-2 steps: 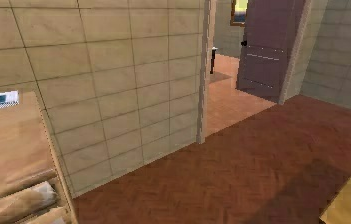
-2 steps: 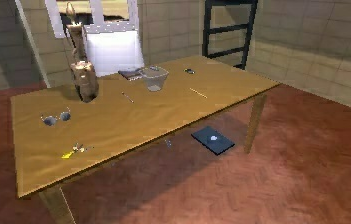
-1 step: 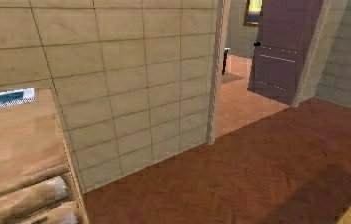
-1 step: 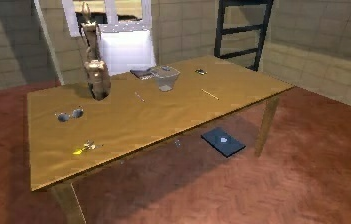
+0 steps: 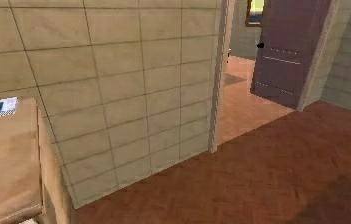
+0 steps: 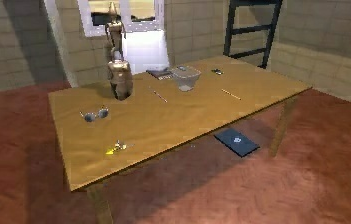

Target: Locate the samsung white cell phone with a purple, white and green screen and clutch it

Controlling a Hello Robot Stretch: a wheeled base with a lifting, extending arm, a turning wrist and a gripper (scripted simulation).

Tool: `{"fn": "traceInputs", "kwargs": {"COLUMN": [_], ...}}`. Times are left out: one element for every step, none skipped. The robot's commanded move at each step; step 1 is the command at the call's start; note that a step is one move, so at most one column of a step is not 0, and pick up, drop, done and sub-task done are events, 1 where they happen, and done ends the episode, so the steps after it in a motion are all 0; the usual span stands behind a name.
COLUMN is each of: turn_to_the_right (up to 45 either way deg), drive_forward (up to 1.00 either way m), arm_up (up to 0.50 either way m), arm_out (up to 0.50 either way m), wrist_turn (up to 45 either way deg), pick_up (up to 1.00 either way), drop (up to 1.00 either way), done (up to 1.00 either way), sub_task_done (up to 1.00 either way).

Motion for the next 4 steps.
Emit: {"fn": "traceInputs", "kwargs": {"turn_to_the_right": [-6.0, 0.0, 45.0, 6.0], "drive_forward": [0.00, 0.35, 0.00, 0.00], "arm_up": [0.00, 0.00, 0.00, 0.00], "arm_out": [0.00, 0.00, 0.00, 0.00], "wrist_turn": [0.0, 0.0, 0.0, 0.0], "pick_up": [0.00, 0.00, 0.00, 0.00], "drop": [0.00, 0.00, 0.00, 0.00], "done": [0.00, 0.00, 0.00, 0.00], "sub_task_done": [0.00, 0.00, 0.00, 0.00]}}
